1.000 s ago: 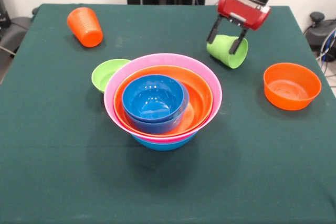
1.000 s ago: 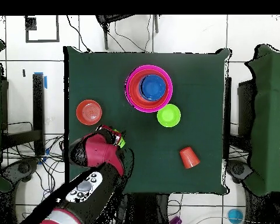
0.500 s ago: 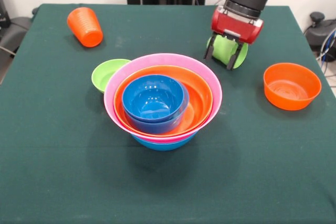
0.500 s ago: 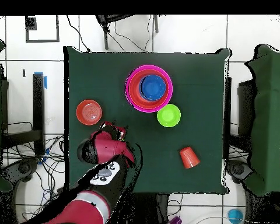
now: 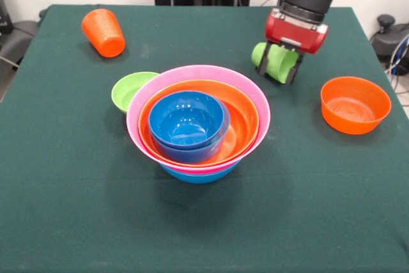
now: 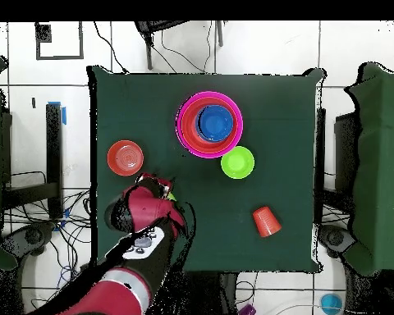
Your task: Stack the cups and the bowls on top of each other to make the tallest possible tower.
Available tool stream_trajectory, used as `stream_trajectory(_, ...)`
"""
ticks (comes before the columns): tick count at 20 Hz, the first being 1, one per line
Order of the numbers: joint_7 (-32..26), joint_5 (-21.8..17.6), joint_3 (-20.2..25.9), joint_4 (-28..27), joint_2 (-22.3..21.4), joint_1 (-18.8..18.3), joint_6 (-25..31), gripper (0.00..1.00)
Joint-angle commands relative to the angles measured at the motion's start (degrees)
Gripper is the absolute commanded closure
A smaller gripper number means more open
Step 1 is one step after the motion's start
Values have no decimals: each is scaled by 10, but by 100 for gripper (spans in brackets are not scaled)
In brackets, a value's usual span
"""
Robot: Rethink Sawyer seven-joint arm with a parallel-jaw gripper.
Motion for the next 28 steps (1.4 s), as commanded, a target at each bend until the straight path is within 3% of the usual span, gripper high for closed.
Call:
stream_trajectory(1,90,32,10,5,11,65,64,0)
stream_trajectory(6,86,47,-32,-10,-9,109,130,0)
stream_trajectory(11,73,44,-43,-34,-24,110,167,0)
stream_trajectory(20,70,11,-24,36,-62,95,129,0)
stream_trajectory(28,72,7,-20,48,-59,80,115,0)
